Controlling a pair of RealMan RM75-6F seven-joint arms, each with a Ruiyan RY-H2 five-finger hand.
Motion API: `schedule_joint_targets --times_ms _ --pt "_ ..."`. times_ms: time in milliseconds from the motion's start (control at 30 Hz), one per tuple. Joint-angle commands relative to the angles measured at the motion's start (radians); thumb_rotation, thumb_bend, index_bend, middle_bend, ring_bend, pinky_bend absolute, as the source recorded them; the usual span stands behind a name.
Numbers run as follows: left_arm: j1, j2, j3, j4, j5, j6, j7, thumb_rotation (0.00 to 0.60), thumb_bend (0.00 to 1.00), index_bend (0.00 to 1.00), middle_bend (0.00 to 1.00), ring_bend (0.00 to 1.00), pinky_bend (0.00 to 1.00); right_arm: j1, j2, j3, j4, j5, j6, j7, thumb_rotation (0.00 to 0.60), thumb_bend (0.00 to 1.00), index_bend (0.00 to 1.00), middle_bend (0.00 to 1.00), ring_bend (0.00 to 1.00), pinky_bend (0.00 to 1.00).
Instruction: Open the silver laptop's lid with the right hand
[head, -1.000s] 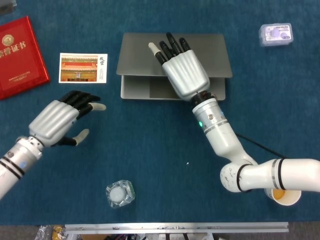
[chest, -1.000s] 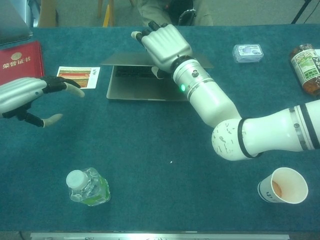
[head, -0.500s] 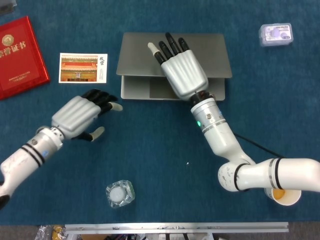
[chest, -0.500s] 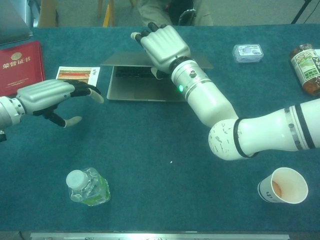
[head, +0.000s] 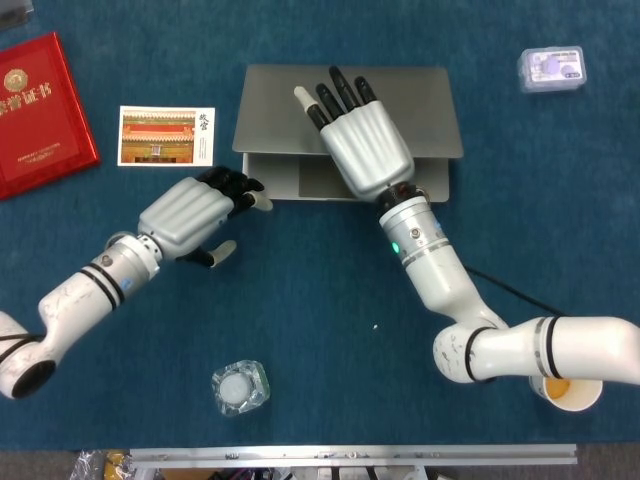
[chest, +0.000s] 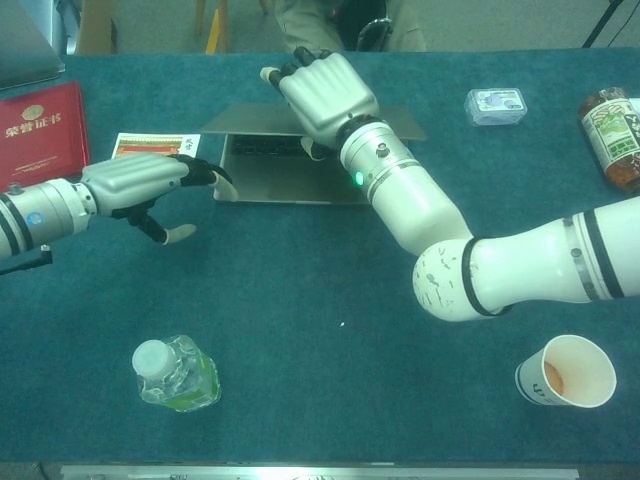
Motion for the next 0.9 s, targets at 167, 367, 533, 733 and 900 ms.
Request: schedule_joint_targets --times_ms 167,367,533,733,900 --pt "-0.027 -0.052 -0.008 0.053 -0.030 -0.025 -0.019 0.600 0.42 0.20 0.12 0.09 0.07 0.002 -0.007 0.001 0.008 0.003 0.001 0.002 0.600 0.33 0.12 0.18 0.05 0.19" --pt "-0.050 -0.085 -0.008 0.100 -0.060 -0.061 -0.040 0.600 0.42 0.20 0.13 0.09 0.07 0.005 -0.012 0.003 0.018 0.000 -0.002 0.010 0.600 0.33 0.12 0.18 0.05 0.19" --pt "-0.057 -0.099 0.006 0.123 -0.067 -0.076 -0.046 0.600 0.42 0.20 0.13 0.09 0.07 0.006 -0.010 0.006 0.019 -0.004 -0.002 0.016 0.600 0.33 0.12 0.18 0.05 0.19" --pt "-0.056 -0.100 0.018 0.129 -0.071 -0.071 -0.050 0.600 0.42 0.20 0.14 0.09 0.07 0.011 0.004 0.023 0.017 -0.002 -0.001 0.018 0.600 0.33 0.12 0.18 0.05 0.19" --pt "-0.059 -0.103 0.024 0.129 -0.075 -0.072 -0.047 0.600 0.42 0.20 0.14 0.09 0.07 0.020 0.024 0.043 0.015 0.002 -0.001 0.015 0.600 0.33 0.12 0.18 0.05 0.19"
